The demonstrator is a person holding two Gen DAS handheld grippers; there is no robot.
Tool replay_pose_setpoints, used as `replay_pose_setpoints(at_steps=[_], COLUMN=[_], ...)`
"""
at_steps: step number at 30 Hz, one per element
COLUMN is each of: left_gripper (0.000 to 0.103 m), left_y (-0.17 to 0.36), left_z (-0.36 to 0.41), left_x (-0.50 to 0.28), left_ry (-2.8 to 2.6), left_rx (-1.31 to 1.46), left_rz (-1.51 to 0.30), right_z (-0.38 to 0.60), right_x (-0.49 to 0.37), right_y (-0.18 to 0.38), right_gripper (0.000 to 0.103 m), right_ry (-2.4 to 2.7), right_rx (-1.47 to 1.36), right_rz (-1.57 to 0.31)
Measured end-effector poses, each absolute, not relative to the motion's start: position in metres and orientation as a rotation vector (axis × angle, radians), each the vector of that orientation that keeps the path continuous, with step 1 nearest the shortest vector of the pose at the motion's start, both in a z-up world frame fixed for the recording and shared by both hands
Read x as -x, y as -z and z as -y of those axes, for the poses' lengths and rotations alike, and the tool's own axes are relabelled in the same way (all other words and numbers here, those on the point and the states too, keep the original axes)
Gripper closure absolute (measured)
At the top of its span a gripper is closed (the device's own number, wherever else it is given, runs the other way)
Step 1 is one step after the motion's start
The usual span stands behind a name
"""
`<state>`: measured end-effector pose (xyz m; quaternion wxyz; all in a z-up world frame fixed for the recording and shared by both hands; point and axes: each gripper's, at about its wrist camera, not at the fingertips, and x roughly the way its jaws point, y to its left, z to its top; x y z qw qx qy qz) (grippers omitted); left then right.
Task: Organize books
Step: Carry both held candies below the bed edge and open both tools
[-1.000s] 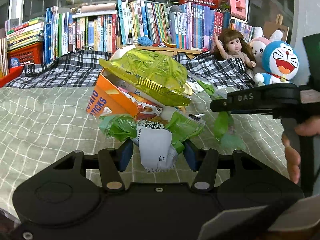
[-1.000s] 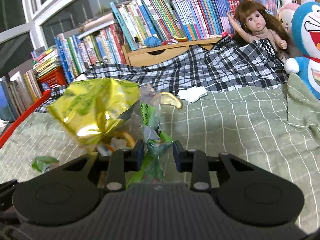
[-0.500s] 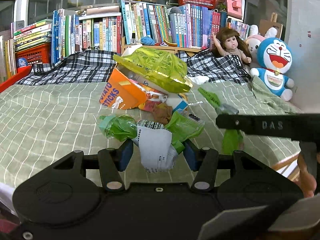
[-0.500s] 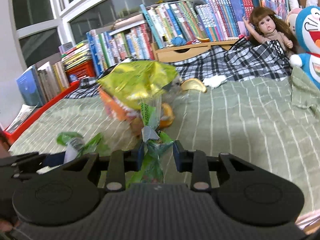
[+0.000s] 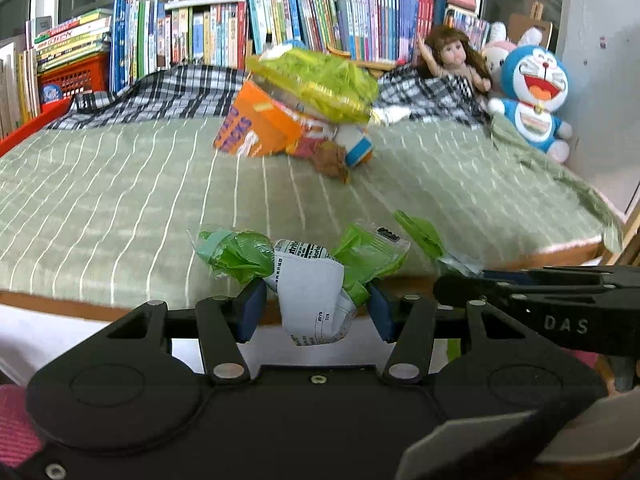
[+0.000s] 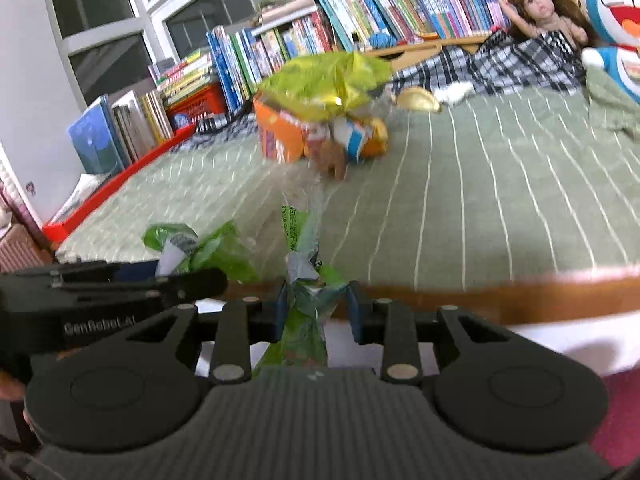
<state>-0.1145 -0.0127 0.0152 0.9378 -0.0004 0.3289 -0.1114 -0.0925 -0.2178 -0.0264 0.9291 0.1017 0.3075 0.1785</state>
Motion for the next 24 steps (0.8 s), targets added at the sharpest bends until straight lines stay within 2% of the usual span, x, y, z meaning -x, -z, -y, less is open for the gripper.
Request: replay_pose_setpoints(at_steps=[6, 9, 24], left_gripper=[0.051, 0.057, 0.058], left_y=[0.008, 0.020, 0.095], left_z=[0.004, 0.003, 0.003], left_x=[0.115, 0.115, 0.106], left_ry=[0.219, 0.220, 0.228], left_rx=[-0.012, -0.011, -0.014], left_rz=[-0.756, -0.801, -1.044], right_z=[0.218, 0.217, 0.209], right_x=[0.101, 0.102, 0.094], right_y=[0.053, 0.068, 0.120], right_gripper=[0.067, 0.067, 0.068], right_ry=[-0.352, -0.342, -0.315], right_rx=[-0.244, -0.260, -0.274], right_rz=[-0.716, -0.764, -0.937])
